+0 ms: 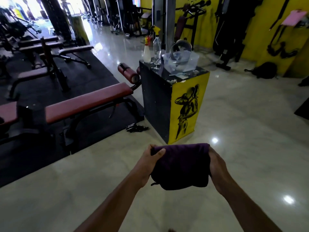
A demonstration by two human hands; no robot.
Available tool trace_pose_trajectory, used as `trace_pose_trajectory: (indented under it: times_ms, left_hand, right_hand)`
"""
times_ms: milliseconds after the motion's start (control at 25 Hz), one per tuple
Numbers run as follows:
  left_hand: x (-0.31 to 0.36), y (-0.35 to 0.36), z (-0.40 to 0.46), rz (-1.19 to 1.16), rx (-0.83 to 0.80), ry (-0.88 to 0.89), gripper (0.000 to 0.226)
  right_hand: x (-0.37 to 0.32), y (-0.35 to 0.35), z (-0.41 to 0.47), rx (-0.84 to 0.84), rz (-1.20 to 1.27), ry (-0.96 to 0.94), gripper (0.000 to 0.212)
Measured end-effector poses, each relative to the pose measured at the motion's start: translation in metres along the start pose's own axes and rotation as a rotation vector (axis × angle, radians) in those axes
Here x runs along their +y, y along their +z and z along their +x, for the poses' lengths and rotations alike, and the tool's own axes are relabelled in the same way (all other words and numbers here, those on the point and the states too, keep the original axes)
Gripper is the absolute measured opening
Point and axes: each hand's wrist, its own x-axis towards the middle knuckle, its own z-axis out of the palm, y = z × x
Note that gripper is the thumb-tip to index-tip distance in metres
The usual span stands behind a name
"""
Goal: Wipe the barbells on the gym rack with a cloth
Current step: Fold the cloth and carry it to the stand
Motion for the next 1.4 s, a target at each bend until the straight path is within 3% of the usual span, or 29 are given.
trace_pose_trajectory:
  times_ms: [240, 400, 520, 640, 880, 960, 1080, 1400]
  left_hand:
    - [0.089, -0.020, 0.120, -0.150, -0.105, 0.115, 0.057]
    - [0.121, -0.040, 0.223, -0.159, -0.085, 0.094, 0.030]
    - [0.137, -0.051, 0.290, -0.067, -0.100, -0.008, 0.023]
    - [0.166, -0.067, 0.362, 0.060, -0.096, -0.025, 0.014]
    - [0.243, -0.055, 0.478, -0.149, -0.199, -0.106, 0.035]
    - [0.259, -0.042, 0.516, -0.120, -0.251, -0.108, 0.036]
    - [0.287, -0.015, 0.574, -0.019, -0.285, -0.029, 0.034]
    - [0.392, 0.032, 0.722, 0.199, -0.178, 0.290, 0.023]
  right_hand:
    - [-0.061, 0.038, 0.112, -0.137, 0.011, 0.043, 0.070]
    - [-0.116, 0.076, 0.188, -0.295, 0.082, 0.029, 0.063]
    - [-0.144, 0.109, 0.245, -0.242, -0.092, -0.110, 0.034]
    - [-0.178, 0.139, 0.305, -0.109, -0.236, -0.227, 0.021]
    - [-0.217, 0.170, 0.400, 0.108, -0.213, -0.262, 0.021]
    - [-0.229, 0.164, 0.435, 0.175, -0.208, -0.244, 0.022]
    - [-0.260, 0.151, 0.495, 0.204, -0.145, -0.263, 0.021]
    - [-0.374, 0.149, 0.630, 0.212, -0.080, -0.398, 0.030]
